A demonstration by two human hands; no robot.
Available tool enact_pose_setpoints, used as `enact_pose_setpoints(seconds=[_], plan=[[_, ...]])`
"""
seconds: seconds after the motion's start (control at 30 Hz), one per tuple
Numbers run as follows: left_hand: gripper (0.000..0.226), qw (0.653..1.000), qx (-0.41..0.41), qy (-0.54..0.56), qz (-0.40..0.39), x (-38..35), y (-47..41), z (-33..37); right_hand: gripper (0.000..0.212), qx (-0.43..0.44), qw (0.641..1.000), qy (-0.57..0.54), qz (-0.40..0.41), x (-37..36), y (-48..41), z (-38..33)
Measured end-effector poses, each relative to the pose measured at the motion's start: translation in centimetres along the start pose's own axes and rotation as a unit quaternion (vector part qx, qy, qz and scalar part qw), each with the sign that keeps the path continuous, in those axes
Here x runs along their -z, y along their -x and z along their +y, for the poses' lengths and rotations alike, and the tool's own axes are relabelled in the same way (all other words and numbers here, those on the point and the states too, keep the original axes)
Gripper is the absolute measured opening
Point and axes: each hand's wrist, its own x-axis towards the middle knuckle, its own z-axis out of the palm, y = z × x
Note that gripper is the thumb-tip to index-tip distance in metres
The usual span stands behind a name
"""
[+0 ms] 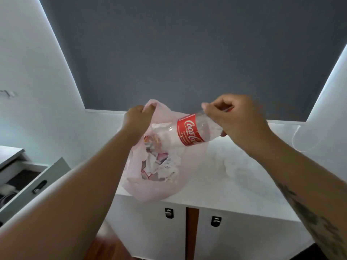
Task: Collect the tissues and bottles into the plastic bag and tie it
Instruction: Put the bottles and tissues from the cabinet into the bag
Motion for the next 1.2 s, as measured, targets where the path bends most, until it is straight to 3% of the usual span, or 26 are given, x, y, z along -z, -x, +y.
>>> enact_pose_setpoints(seconds=[0.2,0.4,0.53,0.77,0.9,0.97,1.0,1.07,1.13,1.2], plan=[[0.05,0.997,0.031,0.05,-0.043,1.5,0.2,0.8,0.035,-0.091,0.993,-0.022,-0.075,-10.9,1.0,2.0],[0.047,0.997,0.038,0.058,-0.021,1.7,0.3,-0.4,0.057,-0.257,0.935,-0.145,-0.196,-13.3,1.3,4.3],[0.044,0.997,0.023,0.068,-0.028,0.6,0.4,-0.9,0.055,-0.217,0.933,-0.039,-0.283,-12.1,2.5,6.0],[0.039,0.994,-0.008,0.096,-0.06,-3.2,-0.2,0.1,0.039,-0.123,0.983,0.046,-0.132,-7.9,3.4,8.4],[0.036,0.992,-0.022,0.107,-0.065,-5.4,-0.5,0.9,0.033,-0.116,0.985,0.083,-0.094,-4.2,3.9,11.2],[0.035,0.991,-0.015,0.114,-0.069,-6.1,-0.5,1.1,0.026,-0.096,0.982,0.157,-0.052,-2.4,4.7,13.0],[0.034,0.99,-0.01,0.116,-0.073,-6.4,-0.5,1.3,0.022,-0.069,0.969,0.238,-0.005,-1.3,5.1,14.1],[0.032,0.991,0.002,0.114,-0.077,-6.9,-0.5,1.5,0.026,-0.051,0.91,0.403,0.079,1.3,5.9,16.2],[0.032,0.991,0.004,0.109,-0.076,-7.5,-0.5,1.9,0.048,-0.165,0.866,0.469,0.055,4.0,6.8,17.9],[0.033,0.992,0.002,0.106,-0.07,-7.8,-0.7,2.0,0.057,-0.291,0.853,0.433,-0.004,6.0,7.5,20.2]])
